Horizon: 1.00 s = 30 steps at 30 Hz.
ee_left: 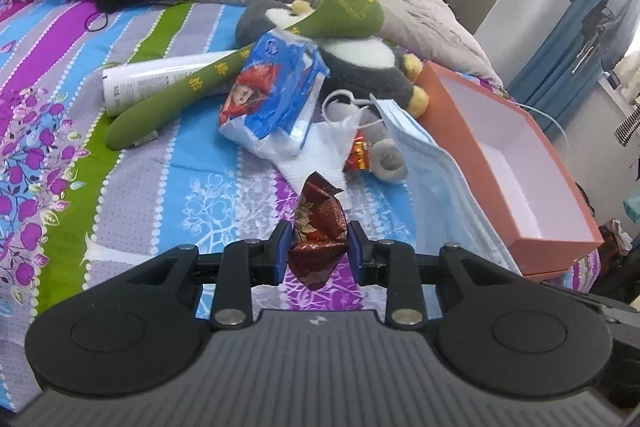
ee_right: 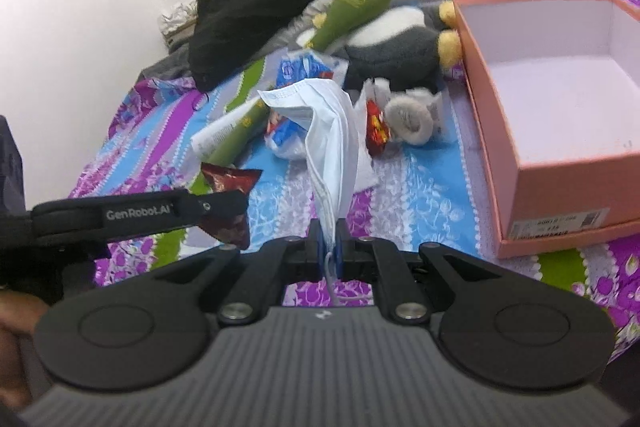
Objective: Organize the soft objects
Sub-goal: 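Carry the candy and the mask up and over the orange box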
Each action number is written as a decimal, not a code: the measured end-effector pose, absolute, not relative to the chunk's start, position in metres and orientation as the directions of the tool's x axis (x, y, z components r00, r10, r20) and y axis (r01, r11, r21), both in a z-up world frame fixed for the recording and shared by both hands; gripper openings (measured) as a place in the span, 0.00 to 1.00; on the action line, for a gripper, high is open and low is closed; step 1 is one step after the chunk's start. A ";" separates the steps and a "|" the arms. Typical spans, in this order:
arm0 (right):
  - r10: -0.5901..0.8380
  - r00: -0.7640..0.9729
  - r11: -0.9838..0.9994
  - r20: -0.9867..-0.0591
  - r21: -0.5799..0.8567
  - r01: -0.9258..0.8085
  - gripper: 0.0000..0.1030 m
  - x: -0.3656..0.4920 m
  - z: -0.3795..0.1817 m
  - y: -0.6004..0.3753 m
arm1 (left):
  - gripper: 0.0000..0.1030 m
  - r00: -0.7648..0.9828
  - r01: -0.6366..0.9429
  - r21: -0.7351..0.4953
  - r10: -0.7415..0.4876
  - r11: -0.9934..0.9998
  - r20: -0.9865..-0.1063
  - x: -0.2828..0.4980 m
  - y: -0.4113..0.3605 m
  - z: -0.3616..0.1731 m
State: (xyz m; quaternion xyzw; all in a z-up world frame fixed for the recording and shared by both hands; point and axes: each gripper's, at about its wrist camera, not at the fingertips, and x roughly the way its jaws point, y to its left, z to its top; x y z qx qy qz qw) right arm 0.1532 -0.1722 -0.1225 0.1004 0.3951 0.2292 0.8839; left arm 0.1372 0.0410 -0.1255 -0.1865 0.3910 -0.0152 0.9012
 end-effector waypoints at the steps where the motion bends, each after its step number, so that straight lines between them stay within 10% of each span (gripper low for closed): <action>1: 0.486 0.590 0.874 -0.644 0.359 -0.328 0.09 0.153 -0.117 -0.175 | 0.33 0.697 -0.112 -0.348 -0.176 0.931 -0.695 0.137 0.039 -0.121; 21: 0.427 0.763 0.902 -0.485 0.294 -0.318 0.09 0.191 -0.019 -0.245 | 0.33 0.771 0.083 -0.317 -0.263 0.945 -0.580 0.200 -0.030 -0.007; 30: 0.329 0.763 0.935 -0.556 0.306 -0.180 0.09 0.242 -0.023 -0.308 | 0.33 0.707 0.179 -0.318 -0.346 0.931 -0.616 0.264 -0.090 -0.003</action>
